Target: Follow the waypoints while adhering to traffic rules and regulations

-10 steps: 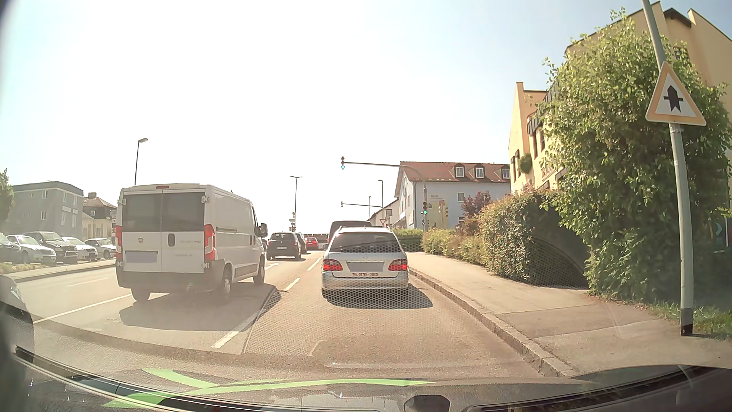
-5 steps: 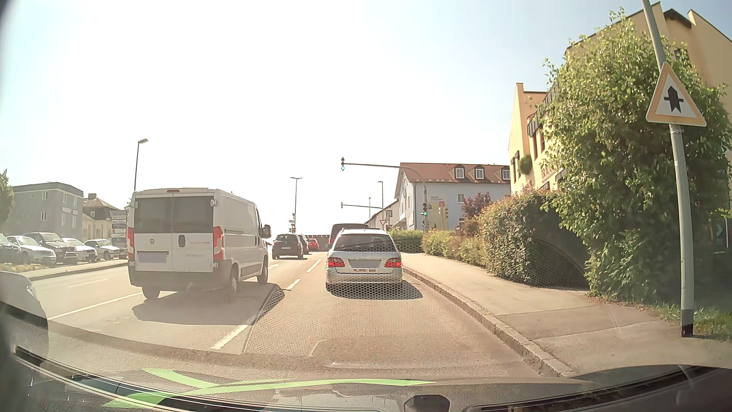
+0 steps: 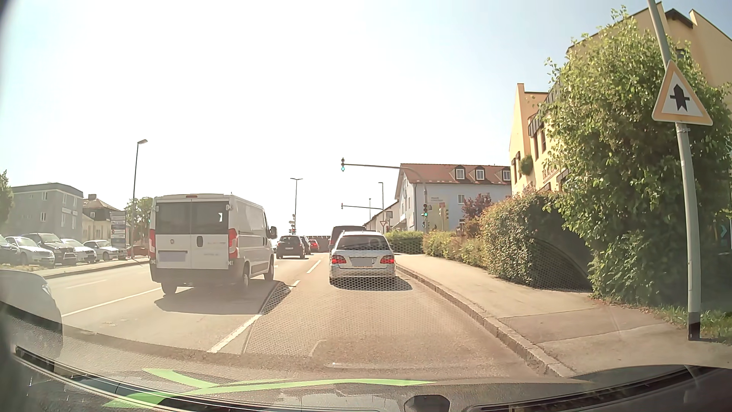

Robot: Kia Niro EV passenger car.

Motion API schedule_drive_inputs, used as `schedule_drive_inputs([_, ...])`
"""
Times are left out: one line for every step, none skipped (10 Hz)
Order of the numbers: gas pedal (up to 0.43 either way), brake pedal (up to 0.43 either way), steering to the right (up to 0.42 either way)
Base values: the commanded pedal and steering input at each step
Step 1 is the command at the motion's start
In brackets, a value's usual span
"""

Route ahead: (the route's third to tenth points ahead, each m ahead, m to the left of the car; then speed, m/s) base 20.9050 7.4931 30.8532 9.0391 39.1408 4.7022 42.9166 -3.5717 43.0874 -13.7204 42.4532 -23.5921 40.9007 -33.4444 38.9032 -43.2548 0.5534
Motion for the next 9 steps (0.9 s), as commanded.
schedule_drive_inputs([0.370, 0.000, -0.025])
schedule_drive_inputs([0.370, 0.000, -0.025])
schedule_drive_inputs([0.370, 0.000, -0.025])
schedule_drive_inputs([0.370, 0.000, -0.026])
schedule_drive_inputs([0.370, 0.000, -0.026])
schedule_drive_inputs([0.370, 0.000, -0.026])
schedule_drive_inputs([0.370, 0.000, -0.026])
schedule_drive_inputs([0.370, 0.000, -0.026])
schedule_drive_inputs([0.370, 0.000, -0.026])
